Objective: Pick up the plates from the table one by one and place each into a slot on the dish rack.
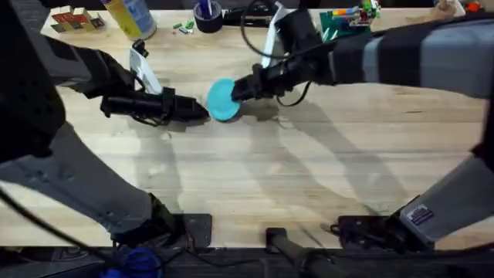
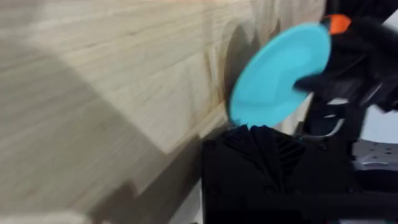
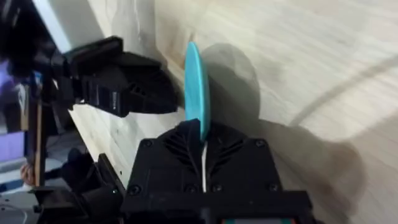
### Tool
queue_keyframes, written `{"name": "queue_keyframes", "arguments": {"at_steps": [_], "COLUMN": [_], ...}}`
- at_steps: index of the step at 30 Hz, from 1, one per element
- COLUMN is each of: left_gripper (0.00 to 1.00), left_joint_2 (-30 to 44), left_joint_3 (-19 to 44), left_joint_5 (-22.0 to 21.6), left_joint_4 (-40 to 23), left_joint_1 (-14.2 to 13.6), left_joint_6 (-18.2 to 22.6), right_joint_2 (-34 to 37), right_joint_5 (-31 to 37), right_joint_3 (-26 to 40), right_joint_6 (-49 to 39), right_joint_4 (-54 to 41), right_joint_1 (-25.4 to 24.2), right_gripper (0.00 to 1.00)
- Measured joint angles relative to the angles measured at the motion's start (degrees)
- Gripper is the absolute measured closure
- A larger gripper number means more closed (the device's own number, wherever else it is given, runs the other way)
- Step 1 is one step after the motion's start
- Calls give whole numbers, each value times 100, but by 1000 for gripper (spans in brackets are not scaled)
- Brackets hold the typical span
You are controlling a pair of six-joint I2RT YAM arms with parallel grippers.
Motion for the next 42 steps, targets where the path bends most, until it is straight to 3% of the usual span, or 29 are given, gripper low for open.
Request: {"name": "queue_keyframes", "arguments": {"at_steps": [9, 19, 32, 42], "left_gripper": [961, 962, 962, 963], "left_joint_2": [-1763, -3240, -3520, -3520], "left_joint_3": [131, 586, 1576, 2246], "left_joint_5": [-639, -2032, -3819, -4181], "left_joint_4": [-48, -337, -1403, -1709], "left_joint_1": [-83, -737, -1672, -2108], "left_joint_6": [-740, -1904, -2423, -2455], "right_joint_2": [-1320, -2281, -2346, -2346], "right_joint_5": [849, 2180, 3468, 4150], "right_joint_3": [101, 681, 1966, 2739], "right_joint_6": [-234, -737, -1010, -1014], "right_joint_4": [-1000, -3075, -5092, -5992], "right_joint_1": [-132, -129, -129, -129], "right_gripper": [972, 972, 972, 972]}}
